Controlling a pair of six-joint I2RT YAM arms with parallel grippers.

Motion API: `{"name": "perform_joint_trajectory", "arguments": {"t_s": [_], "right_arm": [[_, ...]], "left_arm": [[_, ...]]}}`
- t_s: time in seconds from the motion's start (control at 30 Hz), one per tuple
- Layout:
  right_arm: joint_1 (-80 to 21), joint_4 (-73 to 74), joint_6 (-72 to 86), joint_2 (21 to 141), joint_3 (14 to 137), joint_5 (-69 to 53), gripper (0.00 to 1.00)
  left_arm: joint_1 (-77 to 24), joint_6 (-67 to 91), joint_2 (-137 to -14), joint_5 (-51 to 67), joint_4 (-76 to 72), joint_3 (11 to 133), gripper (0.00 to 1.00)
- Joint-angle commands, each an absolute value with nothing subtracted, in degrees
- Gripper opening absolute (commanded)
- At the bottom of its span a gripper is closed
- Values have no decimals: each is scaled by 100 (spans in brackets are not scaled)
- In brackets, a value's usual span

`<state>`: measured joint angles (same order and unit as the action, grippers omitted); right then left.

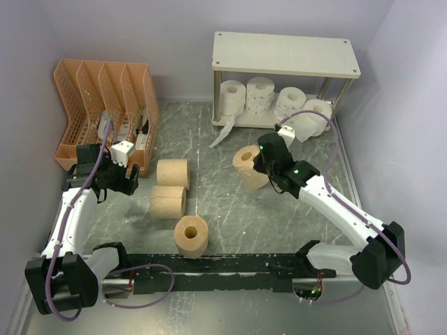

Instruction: Place and organize the paper towels onto the shelf

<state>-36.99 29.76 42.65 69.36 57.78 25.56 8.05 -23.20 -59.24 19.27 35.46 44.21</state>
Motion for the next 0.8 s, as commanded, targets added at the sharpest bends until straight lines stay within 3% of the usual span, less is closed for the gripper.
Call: {"name": "perform_joint_trajectory", "arguments": {"t_s": [0.0, 0.3, 0.77], "right_arm": [[-3395, 1918, 4358, 6714, 5925, 2058, 0], [-1994, 1166, 4563, 7020, 7483, 2189, 0], [-646, 979, 4869, 9338, 11223, 2048, 0]], "left_arm": [[823, -2408, -5818, 2040, 3541, 4535, 94], [880, -2428, -5792, 2071, 3557, 4535, 94], [892, -2399, -5870, 2031, 3561, 4562, 94]]}}
